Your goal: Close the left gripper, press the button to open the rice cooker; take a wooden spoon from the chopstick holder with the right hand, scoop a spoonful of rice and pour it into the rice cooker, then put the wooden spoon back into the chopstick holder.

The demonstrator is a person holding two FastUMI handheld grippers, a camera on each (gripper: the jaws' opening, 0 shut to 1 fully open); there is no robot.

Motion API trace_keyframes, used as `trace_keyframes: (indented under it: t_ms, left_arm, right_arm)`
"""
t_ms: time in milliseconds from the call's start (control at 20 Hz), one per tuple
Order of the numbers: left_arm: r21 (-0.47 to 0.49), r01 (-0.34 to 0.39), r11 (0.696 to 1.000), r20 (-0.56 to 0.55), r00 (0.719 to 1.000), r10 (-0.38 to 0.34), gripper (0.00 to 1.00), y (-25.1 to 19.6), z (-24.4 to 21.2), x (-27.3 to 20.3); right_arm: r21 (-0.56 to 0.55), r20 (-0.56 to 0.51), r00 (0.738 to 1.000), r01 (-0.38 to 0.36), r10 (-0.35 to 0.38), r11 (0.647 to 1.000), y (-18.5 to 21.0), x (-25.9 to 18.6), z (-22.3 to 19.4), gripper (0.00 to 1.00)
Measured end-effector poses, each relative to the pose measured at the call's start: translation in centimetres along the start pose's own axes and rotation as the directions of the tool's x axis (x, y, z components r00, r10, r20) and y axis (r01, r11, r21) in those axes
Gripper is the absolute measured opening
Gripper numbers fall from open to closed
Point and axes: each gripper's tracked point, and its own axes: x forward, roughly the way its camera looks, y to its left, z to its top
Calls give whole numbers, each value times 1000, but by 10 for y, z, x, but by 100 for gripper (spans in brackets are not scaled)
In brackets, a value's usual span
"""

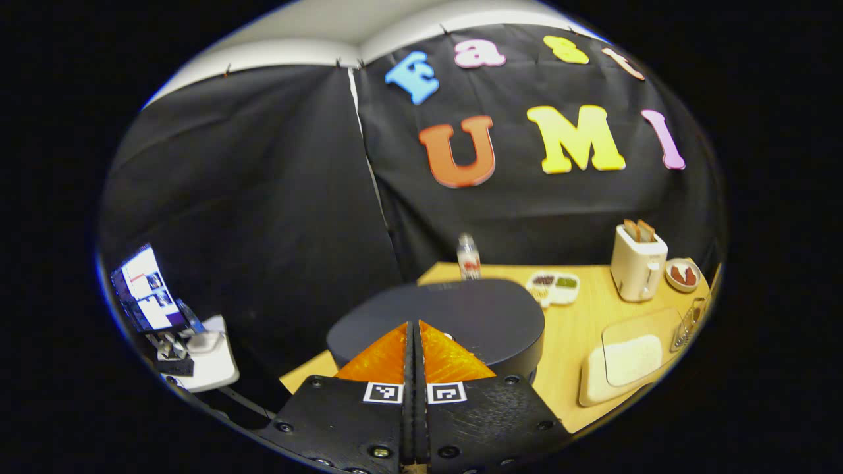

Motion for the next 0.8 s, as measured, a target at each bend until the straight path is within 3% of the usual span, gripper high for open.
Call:
trace_keyframes:
  t_ms: [50, 350, 650, 750, 800]
  left_arm:
    - [-4, -19, 1000, 61, 998, 20, 0, 5, 23, -3]
    - [-63, 27, 998, 182, 983, -15, 0, -2, 89, -26]
    - [-62, 37, 997, 226, 974, -22, 0, 2, 115, -48]
    - [-40, 115, 993, 229, 968, -103, 0, -15, 116, -56]
    - [-35, 159, 987, 222, 964, -147, 23, -26, 114, -59]
  right_arm:
    - [4, 2, 1000, 0, 0, 1000, -1, -1, 0, 100]
    - [14, 58, 998, 24, -24, 1000, -14, -6, 15, 100]
    - [32, 62, 998, 28, -30, 999, -20, -6, 17, 100]
    - [33, 63, 998, 28, -30, 999, -20, -7, 18, 97]
    - [34, 67, 997, 25, -28, 999, -19, -6, 19, 100]
